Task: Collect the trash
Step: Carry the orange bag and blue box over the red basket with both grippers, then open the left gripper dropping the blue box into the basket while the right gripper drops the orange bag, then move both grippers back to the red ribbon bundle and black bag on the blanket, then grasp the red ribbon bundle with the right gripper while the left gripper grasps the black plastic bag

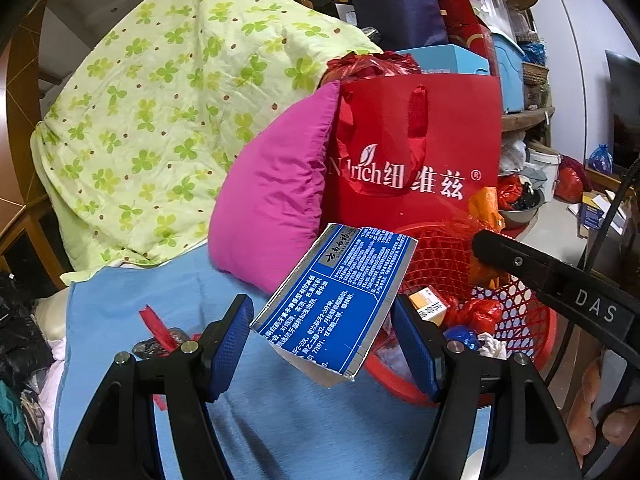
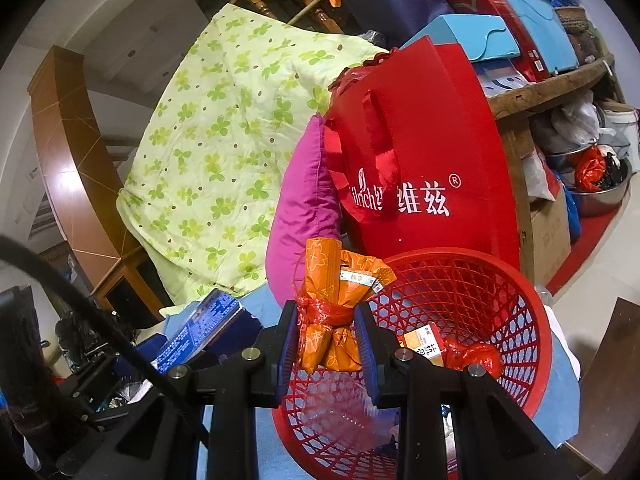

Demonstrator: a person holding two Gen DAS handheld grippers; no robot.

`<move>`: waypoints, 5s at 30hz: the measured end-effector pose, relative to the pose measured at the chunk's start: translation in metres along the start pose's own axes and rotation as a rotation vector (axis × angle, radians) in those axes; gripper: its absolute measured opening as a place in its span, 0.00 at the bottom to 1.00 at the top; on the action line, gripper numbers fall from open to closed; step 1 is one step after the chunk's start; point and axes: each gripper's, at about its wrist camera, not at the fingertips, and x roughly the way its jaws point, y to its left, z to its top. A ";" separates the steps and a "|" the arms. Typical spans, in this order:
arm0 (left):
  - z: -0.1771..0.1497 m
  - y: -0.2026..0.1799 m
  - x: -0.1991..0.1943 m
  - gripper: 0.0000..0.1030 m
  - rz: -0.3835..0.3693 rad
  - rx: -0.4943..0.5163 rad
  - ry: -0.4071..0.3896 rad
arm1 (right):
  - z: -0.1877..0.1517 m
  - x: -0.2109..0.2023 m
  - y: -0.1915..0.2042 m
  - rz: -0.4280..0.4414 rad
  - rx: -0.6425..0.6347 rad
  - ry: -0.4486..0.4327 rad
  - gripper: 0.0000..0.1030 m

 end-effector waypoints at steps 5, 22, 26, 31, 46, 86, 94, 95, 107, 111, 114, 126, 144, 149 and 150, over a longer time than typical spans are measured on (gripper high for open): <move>0.002 -0.006 0.002 0.70 -0.036 0.001 -0.003 | 0.001 -0.001 -0.006 -0.005 0.021 0.001 0.30; 0.003 -0.024 0.020 0.71 -0.130 -0.011 0.033 | 0.006 0.002 -0.037 -0.014 0.139 0.034 0.32; 0.002 -0.028 0.025 0.70 -0.146 -0.014 0.043 | 0.006 0.004 -0.046 -0.019 0.169 0.052 0.32; 0.002 -0.031 0.030 0.71 -0.157 -0.017 0.052 | 0.006 0.008 -0.057 -0.018 0.216 0.082 0.32; 0.001 -0.040 0.041 0.71 -0.181 -0.002 0.069 | 0.010 -0.010 -0.079 0.001 0.318 -0.004 0.59; -0.086 0.100 0.031 0.71 -0.006 -0.193 0.113 | -0.001 0.001 0.048 0.052 -0.052 -0.153 0.59; -0.145 0.215 0.020 0.71 0.210 -0.356 0.155 | -0.043 0.057 0.129 0.145 -0.186 -0.018 0.59; -0.151 0.224 0.020 0.71 0.231 -0.367 0.155 | -0.049 0.065 0.137 0.151 -0.190 0.009 0.59; -0.192 0.281 0.032 0.71 0.296 -0.475 0.188 | -0.118 0.189 0.200 0.143 -0.207 0.345 0.59; -0.196 0.287 0.034 0.71 0.308 -0.467 0.196 | -0.139 0.235 0.211 0.105 -0.208 0.438 0.59; -0.202 0.296 0.038 0.71 0.305 -0.490 0.222 | -0.151 0.277 0.212 0.063 -0.164 0.516 0.59; -0.214 0.304 0.048 0.71 0.317 -0.488 0.276 | -0.183 0.353 0.203 -0.049 -0.081 0.613 0.40; -0.176 0.298 0.074 0.71 0.270 -0.428 0.217 | -0.140 0.298 0.150 -0.049 -0.075 0.612 0.26; -0.128 0.295 0.112 0.77 0.193 -0.339 0.163 | -0.128 0.288 0.129 0.018 0.031 0.611 0.28; -0.120 0.294 0.121 0.78 0.177 -0.307 0.156 | -0.126 0.288 0.128 0.030 0.040 0.607 0.29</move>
